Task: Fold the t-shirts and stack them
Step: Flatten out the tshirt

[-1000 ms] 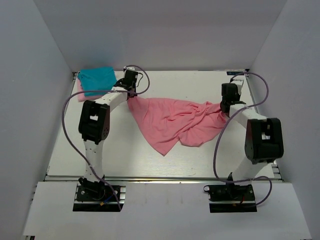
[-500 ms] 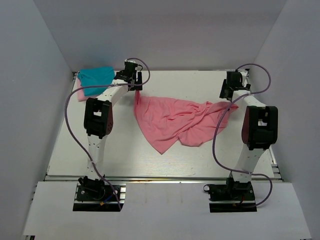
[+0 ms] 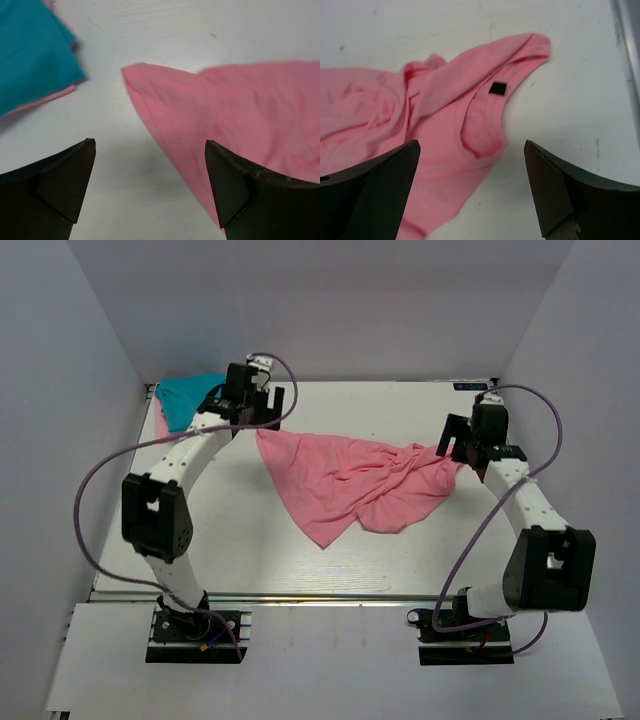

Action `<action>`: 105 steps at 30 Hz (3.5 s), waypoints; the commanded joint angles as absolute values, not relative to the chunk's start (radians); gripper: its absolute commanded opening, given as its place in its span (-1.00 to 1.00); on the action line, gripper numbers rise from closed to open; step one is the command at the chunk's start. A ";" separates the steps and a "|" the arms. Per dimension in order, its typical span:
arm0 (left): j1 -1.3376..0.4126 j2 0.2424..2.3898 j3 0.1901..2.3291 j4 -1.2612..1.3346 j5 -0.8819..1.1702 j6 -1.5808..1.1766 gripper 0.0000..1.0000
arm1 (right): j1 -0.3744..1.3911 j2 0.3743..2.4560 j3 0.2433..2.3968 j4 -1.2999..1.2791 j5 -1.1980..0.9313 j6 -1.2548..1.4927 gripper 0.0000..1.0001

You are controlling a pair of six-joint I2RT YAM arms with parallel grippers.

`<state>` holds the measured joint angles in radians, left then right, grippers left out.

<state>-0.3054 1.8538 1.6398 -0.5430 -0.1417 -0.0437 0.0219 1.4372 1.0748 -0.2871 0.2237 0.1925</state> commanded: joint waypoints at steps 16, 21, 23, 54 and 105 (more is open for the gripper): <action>-0.880 1.589 1.060 -0.336 0.137 0.020 1.00 | 0.023 1.166 0.778 -0.247 -0.159 0.250 0.81; -0.945 1.649 1.051 -0.399 0.018 0.000 0.85 | 0.023 1.160 0.769 -0.247 -0.153 0.253 0.81; -0.957 1.649 1.025 -0.387 0.018 0.000 0.82 | 0.020 1.155 0.765 -0.247 -0.150 0.253 0.81; -0.953 1.552 1.106 -0.337 -0.386 -0.198 -1.00 | 0.127 1.169 0.761 -0.324 -0.287 0.192 0.81; -0.454 1.700 1.324 -0.508 -0.767 -0.313 -1.00 | 0.178 1.706 1.256 -0.225 0.287 0.393 0.81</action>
<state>-0.4740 1.6917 1.3148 -0.5095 -0.7975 -0.3012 0.2089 1.6466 1.1496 -0.2634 0.3485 0.3672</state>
